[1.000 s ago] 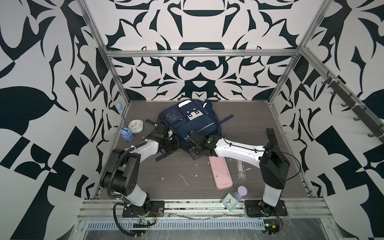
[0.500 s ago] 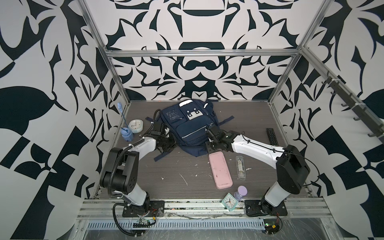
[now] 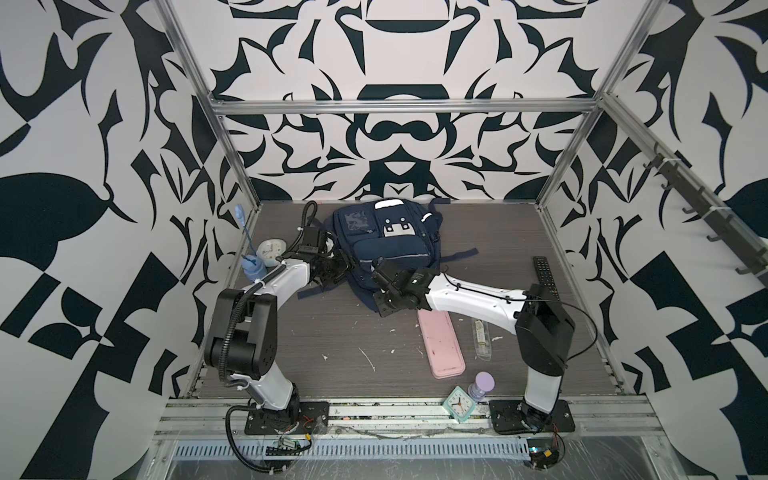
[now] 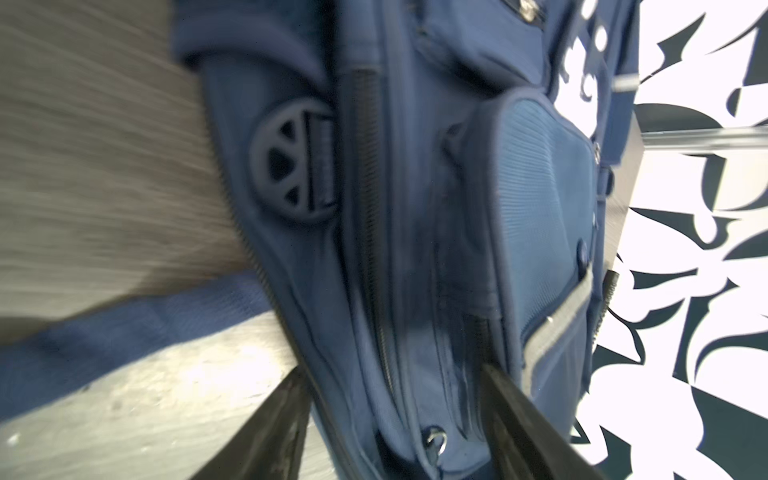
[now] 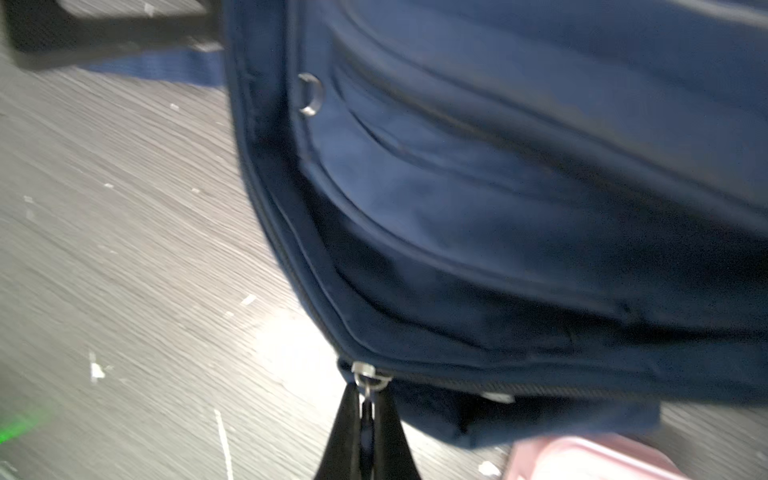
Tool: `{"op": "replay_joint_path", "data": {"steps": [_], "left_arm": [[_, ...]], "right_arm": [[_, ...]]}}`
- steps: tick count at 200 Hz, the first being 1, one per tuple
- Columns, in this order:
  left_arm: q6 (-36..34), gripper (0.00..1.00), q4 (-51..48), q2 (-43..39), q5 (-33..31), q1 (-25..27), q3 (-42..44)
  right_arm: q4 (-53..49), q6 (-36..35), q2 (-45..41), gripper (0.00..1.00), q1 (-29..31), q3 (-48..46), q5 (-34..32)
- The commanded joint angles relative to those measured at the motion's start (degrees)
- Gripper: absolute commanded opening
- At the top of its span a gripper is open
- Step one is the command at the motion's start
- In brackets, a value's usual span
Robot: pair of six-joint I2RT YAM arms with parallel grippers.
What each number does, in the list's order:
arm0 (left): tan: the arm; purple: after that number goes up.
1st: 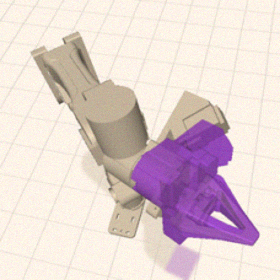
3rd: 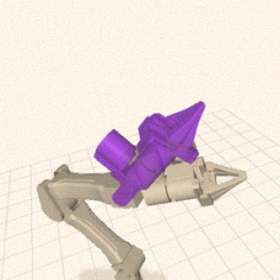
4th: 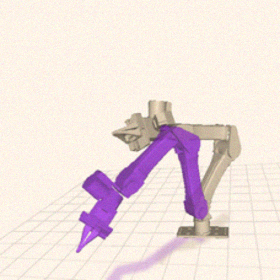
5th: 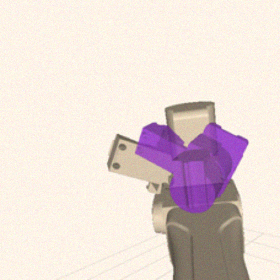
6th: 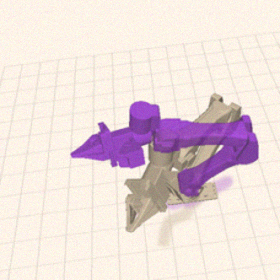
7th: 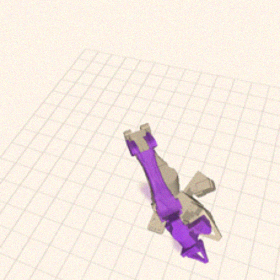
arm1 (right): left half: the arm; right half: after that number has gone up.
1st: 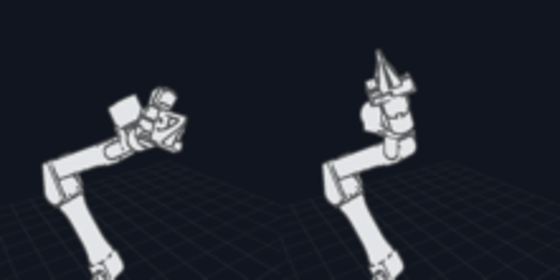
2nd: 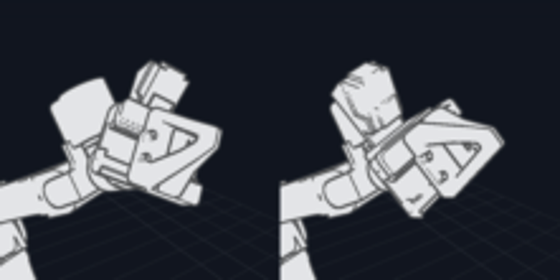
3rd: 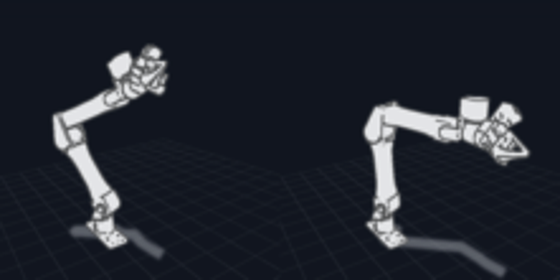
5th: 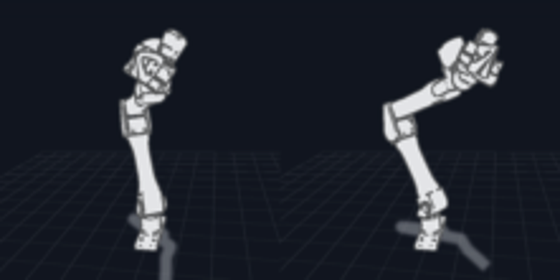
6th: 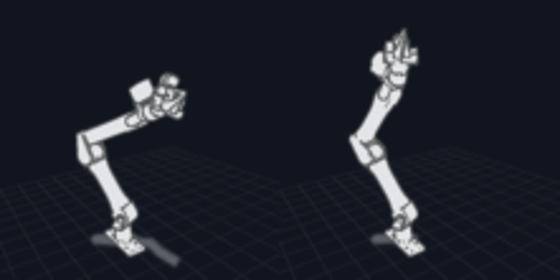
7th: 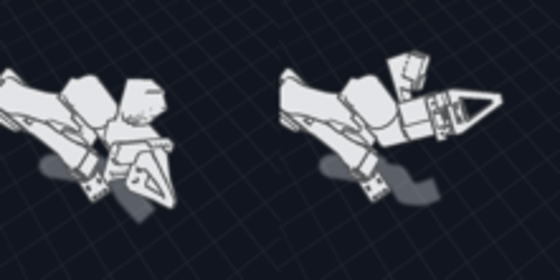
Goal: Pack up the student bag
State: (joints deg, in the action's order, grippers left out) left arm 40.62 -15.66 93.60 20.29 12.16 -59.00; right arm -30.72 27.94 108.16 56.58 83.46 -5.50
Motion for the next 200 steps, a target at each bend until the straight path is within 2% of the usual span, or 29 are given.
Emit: {"op": "replay_joint_path", "data": {"steps": [1, 27, 51, 77, 106, 146, 157, 177, 200], "left_arm": [[-2.56, 0.71, -2.95, -5.49, -0.05, 0.49, 2.4], [-3.76, 0.73, -5.48, -11.86, -1.6, 0.49, 7.48], [-0.97, 0.73, -4.78, -15.86, 0.52, 1.3, 12.68], [1.93, 0.73, -3.3, -18.22, -0.69, 2.86, 17.0], [3.81, 0.72, -0.14, -17.08, -0.73, 3.31, 19.36], [4.02, 0.68, 3.29, -12.34, -0.74, 3.31, 16.91], [3.89, 0.63, 3.69, -11.07, -0.52, 3.31, 15.79], [3.89, 0.38, 4.21, -9.99, -1.05, 3.31, 14.6], [3.47, 0.18, 4.04, -8.18, -0.81, 3.31, 13.03]], "right_arm": [[0.43, -0.23, 0.95, 0.0, 1.84, 4.88, 3.54], [-0.25, -0.93, 2.37, 0.0, 2.31, 6.79, 3.92], [-0.24, -1.2, 3.29, 0.0, 2.47, 8.05, 4.78], [-0.15, -1.31, 3.95, 0.0, 2.7, 9.23, 5.38], [-0.11, -1.31, 4.43, 0.0, 3.17, 10.08, 6.02], [-0.3, -1.45, 3.93, 0.0, 3.8, 9.2, 5.51], [-0.52, -1.57, 3.59, 0.0, 3.83, 8.5, 4.86], [-0.92, -2.52, 2.19, 0.0, 3.82, 6.82, 3.23], [-2.44, -3.76, 0.47, 0.0, 3.72, 5.06, 0.84]]}}
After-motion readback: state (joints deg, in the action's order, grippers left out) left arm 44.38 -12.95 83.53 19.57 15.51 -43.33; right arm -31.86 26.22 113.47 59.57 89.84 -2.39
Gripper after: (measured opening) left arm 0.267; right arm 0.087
